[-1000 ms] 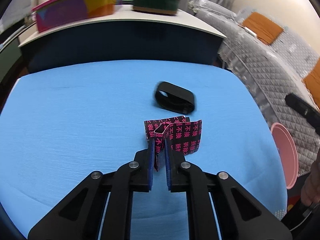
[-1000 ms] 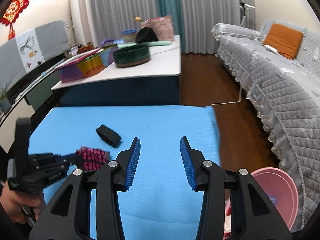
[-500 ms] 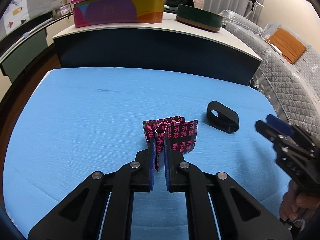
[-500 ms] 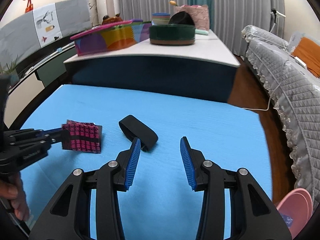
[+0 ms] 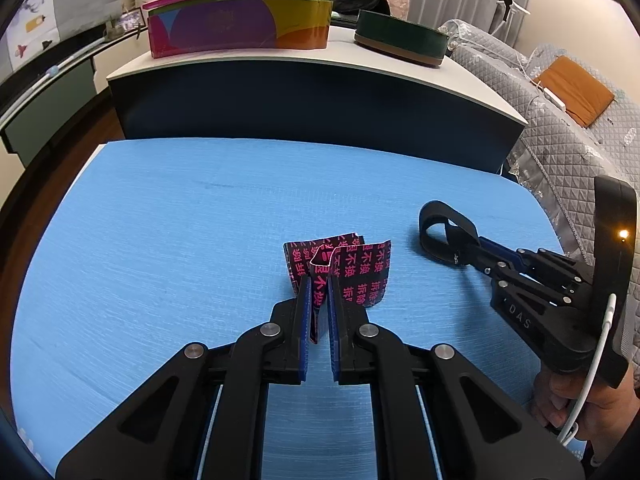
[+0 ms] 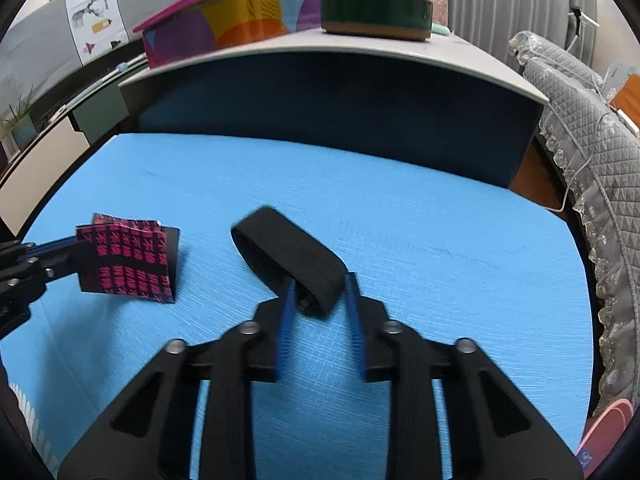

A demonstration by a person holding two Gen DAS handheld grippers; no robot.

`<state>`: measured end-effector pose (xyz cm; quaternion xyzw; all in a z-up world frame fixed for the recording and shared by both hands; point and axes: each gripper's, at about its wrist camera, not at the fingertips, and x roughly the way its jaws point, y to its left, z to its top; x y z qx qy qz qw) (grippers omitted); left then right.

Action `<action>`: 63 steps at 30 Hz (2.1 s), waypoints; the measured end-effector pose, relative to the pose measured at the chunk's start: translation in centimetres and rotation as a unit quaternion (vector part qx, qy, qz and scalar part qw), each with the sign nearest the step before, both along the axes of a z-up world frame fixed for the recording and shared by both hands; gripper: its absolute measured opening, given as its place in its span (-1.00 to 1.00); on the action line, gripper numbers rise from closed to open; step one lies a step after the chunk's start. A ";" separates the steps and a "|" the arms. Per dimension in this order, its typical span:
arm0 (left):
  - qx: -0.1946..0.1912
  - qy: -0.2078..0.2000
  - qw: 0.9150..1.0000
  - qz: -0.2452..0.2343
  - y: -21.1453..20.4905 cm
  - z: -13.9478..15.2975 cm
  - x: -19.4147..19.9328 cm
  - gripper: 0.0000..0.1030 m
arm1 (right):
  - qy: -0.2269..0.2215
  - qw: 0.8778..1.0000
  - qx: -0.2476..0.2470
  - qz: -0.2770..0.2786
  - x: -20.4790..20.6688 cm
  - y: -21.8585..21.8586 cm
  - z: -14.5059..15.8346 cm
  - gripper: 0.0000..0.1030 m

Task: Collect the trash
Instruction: 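Grasp the pink-printed packet with the left gripper while the right gripper grasps the black strap, then carry the pink packet and black strap over the pink bin with both grippers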

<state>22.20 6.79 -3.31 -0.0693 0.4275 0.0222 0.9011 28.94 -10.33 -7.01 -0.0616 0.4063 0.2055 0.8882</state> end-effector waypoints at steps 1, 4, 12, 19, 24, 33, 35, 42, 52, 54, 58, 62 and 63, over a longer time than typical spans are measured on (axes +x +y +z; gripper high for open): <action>0.000 -0.001 1.000 0.000 0.0 0.1 0.0 -0.85 | -0.001 1.000 0.000 -0.001 -0.1 -0.1 0.1 -0.84; -0.002 -0.004 1.000 0.000 0.0 0.4 -0.1 -0.86 | -0.007 1.000 0.001 -0.011 -0.3 -0.5 0.8 -0.90; -0.002 -0.026 1.000 -0.010 -0.8 1.9 -0.8 -0.86 | -0.032 0.999 -0.001 -0.039 -2.3 -3.5 4.4 -0.91; -0.001 -0.052 0.998 -0.023 -2.1 3.9 -2.5 -0.86 | -0.061 0.996 0.011 -0.070 -5.7 -7.3 9.3 -0.91; -0.003 -0.066 0.997 -0.032 -3.3 5.1 -3.7 -0.86 | -0.082 0.993 0.017 -0.080 -9.3 -10.5 13.1 -0.91; 0.003 -0.085 0.995 -0.057 -6.1 6.9 -5.4 -0.86 | -0.128 0.984 0.012 -0.126 -14.9 -17.7 17.3 -0.91; 0.007 -0.090 0.994 -0.063 -6.8 7.4 -5.6 -0.86 | -0.123 0.981 0.025 -0.146 -15.5 -19.4 16.8 -0.91; 0.012 -0.097 0.992 -0.084 -9.9 8.4 -6.2 -0.86 | -0.116 0.973 0.048 -0.193 -16.7 -23.4 14.9 -0.91; 0.017 -0.097 0.987 -0.125 -15.2 8.3 -6.3 -0.86 | -0.118 0.965 0.043 -0.231 -18.2 -28.1 14.2 -0.91; 0.015 -0.096 0.986 -0.134 -16.4 8.3 -6.2 -0.86 | -0.118 0.963 0.042 -0.238 -18.3 -28.9 14.0 -0.91; 0.012 -0.098 0.983 -0.157 -19.0 8.2 -6.3 -0.86 | -0.116 0.960 0.043 -0.253 -18.8 -30.6 13.7 -0.90; 0.011 -0.101 0.978 -0.181 -21.8 8.1 -6.6 -0.86 | -0.113 0.957 0.038 -0.263 -19.3 -32.0 13.3 -0.91; 0.010 -0.101 0.977 -0.185 -22.3 8.1 -6.6 -0.86 | -0.112 0.957 0.037 -0.266 -19.4 -32.3 13.1 -0.91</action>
